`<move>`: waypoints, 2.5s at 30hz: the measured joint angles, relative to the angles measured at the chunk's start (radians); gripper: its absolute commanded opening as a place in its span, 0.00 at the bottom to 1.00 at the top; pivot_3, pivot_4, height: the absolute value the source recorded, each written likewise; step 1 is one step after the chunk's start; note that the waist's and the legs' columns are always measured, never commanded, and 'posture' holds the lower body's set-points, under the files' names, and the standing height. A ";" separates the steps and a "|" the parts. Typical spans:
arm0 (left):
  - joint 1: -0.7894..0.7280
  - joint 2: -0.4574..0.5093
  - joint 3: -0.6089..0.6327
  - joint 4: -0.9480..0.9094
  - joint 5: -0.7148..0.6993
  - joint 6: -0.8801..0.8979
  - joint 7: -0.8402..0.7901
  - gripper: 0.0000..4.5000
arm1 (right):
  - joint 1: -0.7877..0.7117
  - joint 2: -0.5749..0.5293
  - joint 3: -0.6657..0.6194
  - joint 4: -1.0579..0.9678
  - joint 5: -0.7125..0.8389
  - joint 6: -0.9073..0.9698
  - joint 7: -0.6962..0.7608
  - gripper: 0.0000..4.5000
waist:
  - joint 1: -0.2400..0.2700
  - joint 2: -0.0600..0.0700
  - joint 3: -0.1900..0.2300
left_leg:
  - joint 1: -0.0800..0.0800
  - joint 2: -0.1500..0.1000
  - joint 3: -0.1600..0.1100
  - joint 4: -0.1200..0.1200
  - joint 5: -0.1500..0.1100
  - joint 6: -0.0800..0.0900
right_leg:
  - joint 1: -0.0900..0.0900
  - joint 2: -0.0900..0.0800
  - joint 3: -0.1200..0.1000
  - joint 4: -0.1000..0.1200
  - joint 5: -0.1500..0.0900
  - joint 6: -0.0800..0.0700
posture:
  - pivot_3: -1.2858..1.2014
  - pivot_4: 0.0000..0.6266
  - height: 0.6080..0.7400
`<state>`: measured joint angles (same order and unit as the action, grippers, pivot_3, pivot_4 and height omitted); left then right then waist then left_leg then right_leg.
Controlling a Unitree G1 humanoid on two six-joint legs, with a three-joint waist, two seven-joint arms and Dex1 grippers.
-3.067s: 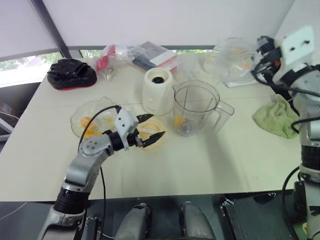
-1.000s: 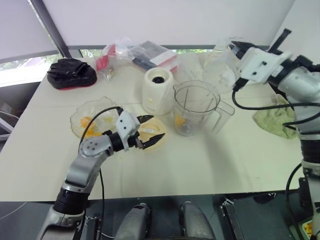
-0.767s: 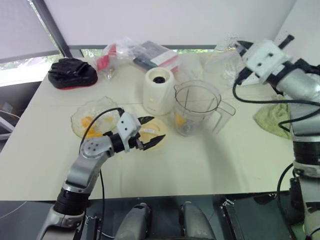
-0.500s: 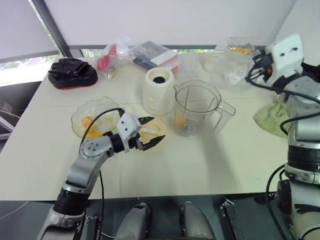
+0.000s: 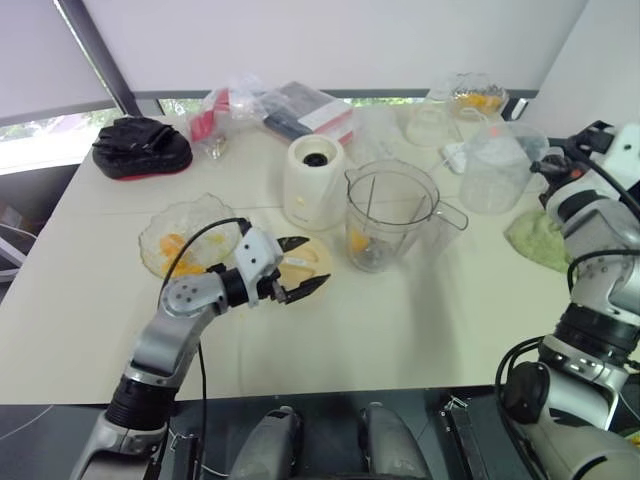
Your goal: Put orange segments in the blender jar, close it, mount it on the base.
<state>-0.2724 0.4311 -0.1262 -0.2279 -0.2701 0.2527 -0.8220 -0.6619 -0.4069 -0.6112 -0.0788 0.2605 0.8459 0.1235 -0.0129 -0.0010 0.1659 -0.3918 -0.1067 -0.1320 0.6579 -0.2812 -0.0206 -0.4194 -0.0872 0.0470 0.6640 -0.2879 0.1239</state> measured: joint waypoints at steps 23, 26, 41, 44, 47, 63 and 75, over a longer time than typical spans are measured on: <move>0.010 0.004 -0.007 0.013 0.006 -0.003 0.007 0.86 | 0.160 0.154 -0.169 0.404 0.112 -0.571 -0.233 0.01 | -0.005 0.001 -0.001 | 0.000 0.000 0.002 -0.001 0.000 0.000 | -0.001 0.001 0.000 0.001 0.000 0.000 | 0.52 0.24 1.00; 0.019 0.011 -0.007 0.009 0.006 -0.003 0.010 0.86 | 0.160 0.162 -0.165 0.420 0.135 -0.599 -0.237 0.01 | -0.006 0.001 -0.001 | 0.000 0.000 0.002 -0.001 0.000 0.000 | -0.001 0.001 0.000 0.001 0.000 0.000 | 0.52 0.24 1.00; 0.027 0.017 -0.010 -0.013 0.008 -0.002 0.019 0.86 | 0.188 0.183 -0.096 0.423 0.176 -0.622 -0.286 0.01 | -0.005 0.001 -0.001 | 0.000 0.000 0.002 -0.001 0.000 0.000 | -0.001 0.001 0.001 0.001 0.000 0.000 | 0.52 0.24 1.00; 0.027 0.017 -0.010 -0.013 0.009 -0.002 0.019 0.86 | 0.190 0.177 -0.088 0.423 0.174 -0.623 -0.294 0.14 | -0.004 0.001 -0.001 | 0.000 0.000 0.002 -0.001 0.000 0.000 | -0.001 0.001 0.001 0.001 0.000 0.000 | 0.52 0.24 1.00; 0.027 0.017 -0.010 -0.013 0.010 -0.002 0.019 0.86 | 0.199 0.163 -0.072 0.430 0.172 -0.623 -0.295 0.42 | -0.003 0.001 -0.001 | 0.000 0.000 0.002 -0.001 0.000 0.000 | -0.001 0.001 0.001 0.001 0.000 0.000 | 0.52 0.24 1.00; 0.043 0.014 -0.017 -0.015 0.017 -0.002 0.036 0.86 | 0.428 0.168 0.022 0.176 0.174 -0.514 -0.304 0.42 | -0.001 0.001 -0.001 | 0.000 0.000 0.001 -0.001 0.000 0.000 | -0.001 0.001 0.002 0.001 0.000 0.000 | 0.52 0.24 1.00; 0.026 0.018 -0.019 0.018 0.017 -0.021 -0.003 0.86 | 0.602 0.161 0.099 -0.168 0.217 -0.374 -0.225 0.42 | 0.000 0.001 -0.001 | 0.001 0.000 0.001 -0.001 0.000 0.000 | -0.001 0.001 0.002 0.001 0.000 0.000 | 0.52 0.24 1.00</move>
<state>-0.2462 0.4493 -0.1448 -0.2103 -0.2527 0.2318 -0.8248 -0.0594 -0.2454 -0.5125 -0.2467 0.4774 0.4719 -0.1017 -0.0129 0.0002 0.1652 -0.3912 -0.1063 -0.1309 0.6567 -0.2811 -0.0205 -0.4200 -0.0857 0.0488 0.6650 -0.2879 0.1239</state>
